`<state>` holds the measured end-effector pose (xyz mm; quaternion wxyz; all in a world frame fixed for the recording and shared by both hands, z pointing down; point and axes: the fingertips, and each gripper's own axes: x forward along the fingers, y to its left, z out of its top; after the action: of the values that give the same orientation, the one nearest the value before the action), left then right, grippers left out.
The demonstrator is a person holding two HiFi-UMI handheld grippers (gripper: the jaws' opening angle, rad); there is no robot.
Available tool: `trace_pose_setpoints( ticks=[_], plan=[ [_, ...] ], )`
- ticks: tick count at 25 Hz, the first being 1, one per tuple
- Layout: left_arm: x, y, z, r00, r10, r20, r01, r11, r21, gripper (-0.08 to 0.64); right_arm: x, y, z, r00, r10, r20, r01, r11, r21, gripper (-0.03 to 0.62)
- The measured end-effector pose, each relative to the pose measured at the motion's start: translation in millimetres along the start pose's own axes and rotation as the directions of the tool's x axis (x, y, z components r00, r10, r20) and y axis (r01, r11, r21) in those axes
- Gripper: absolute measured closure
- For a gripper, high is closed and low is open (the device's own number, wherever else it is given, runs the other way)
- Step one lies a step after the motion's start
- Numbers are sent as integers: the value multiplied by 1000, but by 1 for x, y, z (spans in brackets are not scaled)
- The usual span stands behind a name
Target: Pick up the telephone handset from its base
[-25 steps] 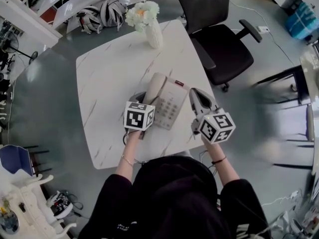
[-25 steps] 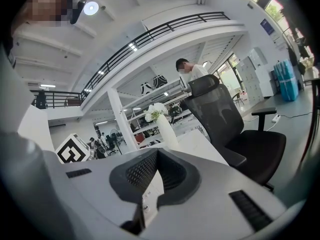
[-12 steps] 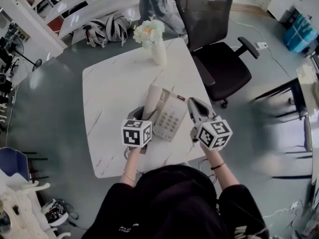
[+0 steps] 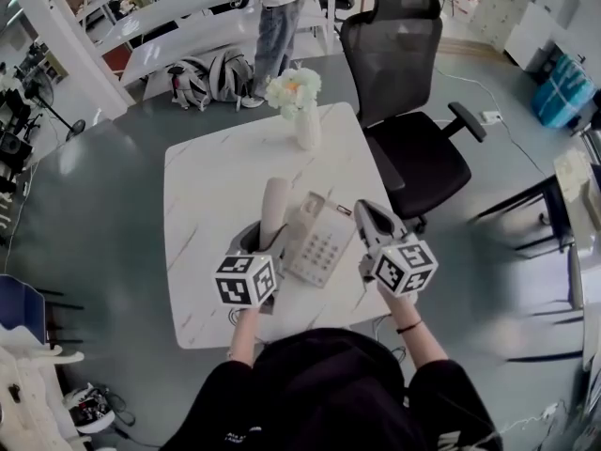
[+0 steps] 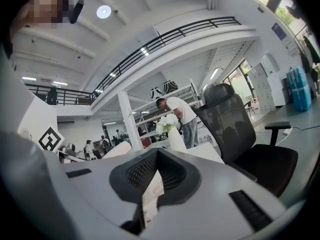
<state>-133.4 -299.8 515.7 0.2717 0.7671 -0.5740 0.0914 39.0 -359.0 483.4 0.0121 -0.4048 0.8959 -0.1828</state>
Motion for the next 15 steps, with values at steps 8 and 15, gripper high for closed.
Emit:
trace_pose_setpoints(
  ticks=[8,15],
  plan=[
    [-27,7,24,995,47,90,-46,999,-13,351,-1,2,3,1000,29,9,-29,1000,-4,601],
    [-48,6,35,985,70,161,-69,998,-14,351,-3,4,11,998,49,28,-49,999,-16,601]
  ],
)
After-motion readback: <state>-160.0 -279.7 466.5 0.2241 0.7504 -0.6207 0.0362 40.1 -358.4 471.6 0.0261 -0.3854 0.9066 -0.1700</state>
